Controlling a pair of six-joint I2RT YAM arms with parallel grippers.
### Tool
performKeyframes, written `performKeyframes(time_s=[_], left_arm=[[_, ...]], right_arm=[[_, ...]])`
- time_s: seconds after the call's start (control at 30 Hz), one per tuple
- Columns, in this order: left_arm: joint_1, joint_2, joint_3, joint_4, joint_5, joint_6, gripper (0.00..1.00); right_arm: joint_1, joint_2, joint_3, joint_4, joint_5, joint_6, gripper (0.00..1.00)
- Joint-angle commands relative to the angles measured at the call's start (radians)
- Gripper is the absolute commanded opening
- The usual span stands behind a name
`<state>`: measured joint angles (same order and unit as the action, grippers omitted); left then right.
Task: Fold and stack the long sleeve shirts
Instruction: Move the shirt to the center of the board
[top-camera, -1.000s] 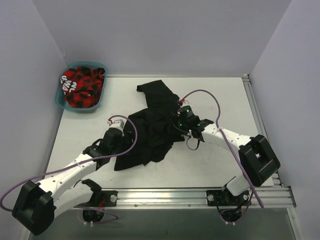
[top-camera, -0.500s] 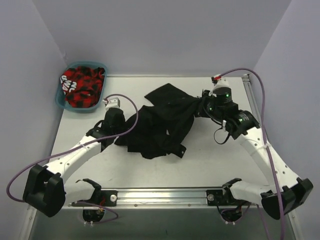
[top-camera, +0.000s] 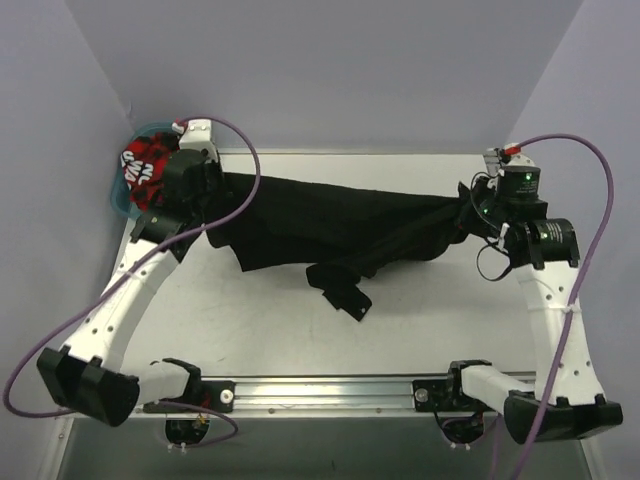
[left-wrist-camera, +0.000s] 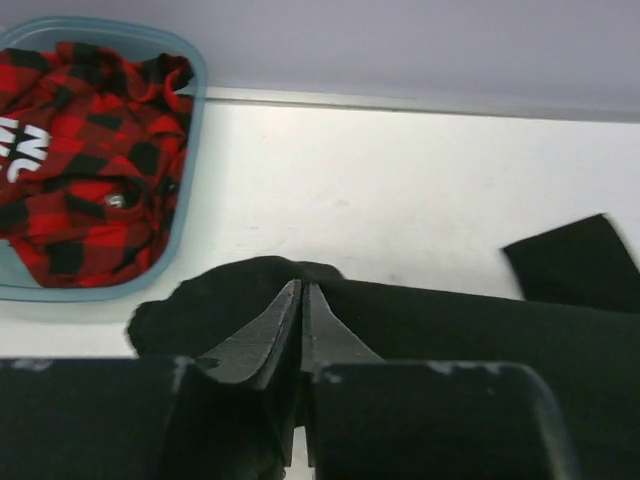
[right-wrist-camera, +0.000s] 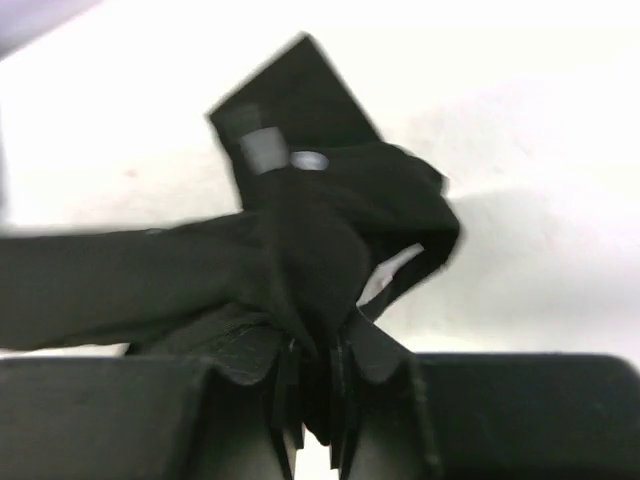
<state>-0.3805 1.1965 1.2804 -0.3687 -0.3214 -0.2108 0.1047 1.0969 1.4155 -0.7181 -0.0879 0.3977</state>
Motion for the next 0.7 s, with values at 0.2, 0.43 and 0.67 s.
performKeyframes(time_s=[0.2,0.43,0.67], left_arm=[[0.045,0.229,0.145,-0.038,0.153,-0.012,0.88],[0.034,-0.087,-0.172,-0.068,0.148,-0.14,0.97],[0.037,-0.328,-0.495,-0.096,0.205,-0.237,0.97]], right_arm=[[-0.088,0.179,-0.012,-0.06,0.033,-0.008,0.67],[0.238,0.041,-0.129,-0.017,0.116,-0.031,0.89],[0.626,0.021,-0.365,0.065,0.16,0.036,0.89]])
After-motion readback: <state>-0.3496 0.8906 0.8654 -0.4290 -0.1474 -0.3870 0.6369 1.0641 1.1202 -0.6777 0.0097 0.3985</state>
